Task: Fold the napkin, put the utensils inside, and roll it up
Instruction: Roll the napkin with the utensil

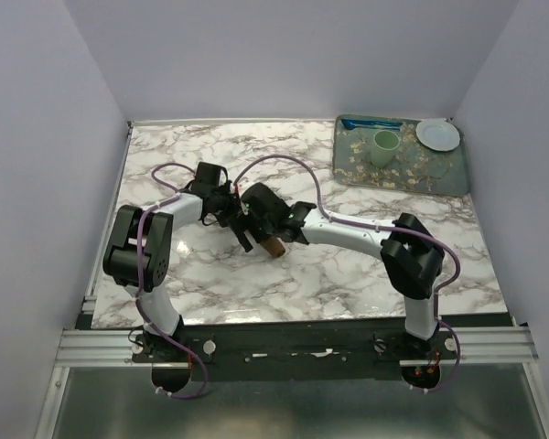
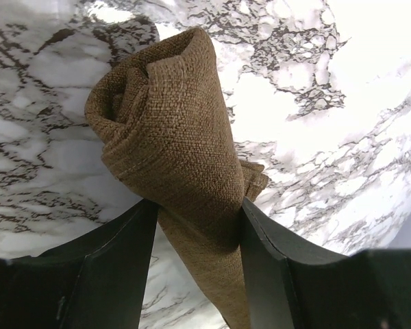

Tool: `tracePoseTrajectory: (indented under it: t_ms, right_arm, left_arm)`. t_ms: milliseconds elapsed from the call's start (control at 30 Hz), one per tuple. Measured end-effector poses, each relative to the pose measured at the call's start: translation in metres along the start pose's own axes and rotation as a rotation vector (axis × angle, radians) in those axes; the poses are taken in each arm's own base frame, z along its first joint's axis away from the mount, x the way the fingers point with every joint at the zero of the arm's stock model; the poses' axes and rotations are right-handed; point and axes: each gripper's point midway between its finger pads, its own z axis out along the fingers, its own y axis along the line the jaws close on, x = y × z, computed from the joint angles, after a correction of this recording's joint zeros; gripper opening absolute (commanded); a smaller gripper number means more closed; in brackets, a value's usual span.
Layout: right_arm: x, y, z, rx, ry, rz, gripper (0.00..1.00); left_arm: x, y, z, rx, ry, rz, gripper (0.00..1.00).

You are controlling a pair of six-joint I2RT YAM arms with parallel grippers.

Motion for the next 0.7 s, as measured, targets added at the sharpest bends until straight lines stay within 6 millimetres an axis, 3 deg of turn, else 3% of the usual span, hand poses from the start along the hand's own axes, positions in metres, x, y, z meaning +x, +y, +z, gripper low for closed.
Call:
tracePoseTrajectory:
  t_ms: [200,300,400,500,633,700]
  right_arm:
    - [0.015,-0.014,0.018,0.152,0.012,-0.114,0.96]
    - [0.032,-0.024,0.032,0.203,0.053,-0.142,0.92]
    - [0.043,-0.031,0.042,0.233,0.077,-0.154,0.79]
    - [0.038,-0.033,0.043,0.249,0.065,-0.153,0.68]
    - [0.041,-0.032,0.046,0.240,0.071,-0.135,0.43]
    - [0.041,-0.032,0.047,0.225,0.073,-0.112,0.40]
  left_arm:
    - [0.000,-0.004,0.003,0.019,0.013,-0.005,0.59]
    - [0.000,-0.005,0.003,0.021,0.013,-0.005,0.59]
    - [0.000,-0.005,0.003,0.021,0.013,-0.005,0.60]
    - [0.000,-0.005,0.003,0.024,0.013,-0.007,0.63]
    - [0.000,-0.006,0.003,0.028,0.015,-0.003,0.73]
    - [0.000,-0.007,0.002,0.035,0.014,0.005,0.75]
